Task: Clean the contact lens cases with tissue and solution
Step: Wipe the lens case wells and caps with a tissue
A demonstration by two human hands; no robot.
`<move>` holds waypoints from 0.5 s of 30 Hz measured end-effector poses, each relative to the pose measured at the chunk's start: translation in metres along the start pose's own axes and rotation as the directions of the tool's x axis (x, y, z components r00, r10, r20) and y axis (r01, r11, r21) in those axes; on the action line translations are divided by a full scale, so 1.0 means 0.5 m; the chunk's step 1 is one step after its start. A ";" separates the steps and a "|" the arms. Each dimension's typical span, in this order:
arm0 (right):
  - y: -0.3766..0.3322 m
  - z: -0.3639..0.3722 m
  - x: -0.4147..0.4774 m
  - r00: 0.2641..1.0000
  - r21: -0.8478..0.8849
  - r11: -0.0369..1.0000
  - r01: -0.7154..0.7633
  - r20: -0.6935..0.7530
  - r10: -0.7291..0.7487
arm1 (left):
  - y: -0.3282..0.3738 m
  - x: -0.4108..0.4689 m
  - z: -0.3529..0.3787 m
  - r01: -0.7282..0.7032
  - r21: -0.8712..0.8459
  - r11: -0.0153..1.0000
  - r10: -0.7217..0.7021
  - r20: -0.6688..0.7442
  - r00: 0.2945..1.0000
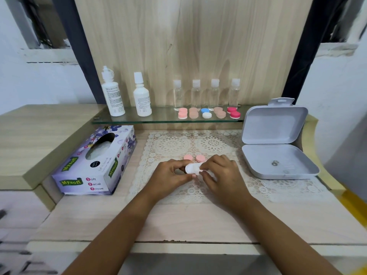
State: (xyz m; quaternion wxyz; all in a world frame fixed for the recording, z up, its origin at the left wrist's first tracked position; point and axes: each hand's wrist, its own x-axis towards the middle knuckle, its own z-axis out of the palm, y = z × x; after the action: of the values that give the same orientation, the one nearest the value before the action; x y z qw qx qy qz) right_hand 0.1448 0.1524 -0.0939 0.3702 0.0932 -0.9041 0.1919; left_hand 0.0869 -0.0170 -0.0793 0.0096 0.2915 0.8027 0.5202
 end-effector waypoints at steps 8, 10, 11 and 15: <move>0.010 -0.005 0.009 0.992 -0.010 0.994 -0.104 -0.067 0.104 | 0.003 -0.002 0.002 0.010 0.007 1.000 -0.010 -0.006 1.000; 0.004 -0.003 0.008 0.995 -0.019 0.995 -0.096 -0.025 0.095 | 0.008 -0.003 0.003 0.011 0.008 1.000 -0.011 -0.004 1.000; -0.003 -0.002 0.006 0.997 -0.015 0.997 -0.076 0.006 0.076 | 0.010 -0.004 0.003 0.010 0.009 1.000 -0.010 -0.001 1.000; -0.035 0.006 0.005 0.998 0.059 0.996 0.060 0.020 -0.061 | 0.015 -0.008 0.001 -0.007 0.027 1.000 0.006 0.032 0.999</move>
State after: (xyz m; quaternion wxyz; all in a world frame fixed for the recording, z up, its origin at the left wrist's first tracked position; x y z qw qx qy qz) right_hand 0.1467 0.1354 -0.0892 0.3630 0.1333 -0.8989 0.2060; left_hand 0.0939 -0.0162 -0.0741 0.0167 0.3024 0.8086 0.5045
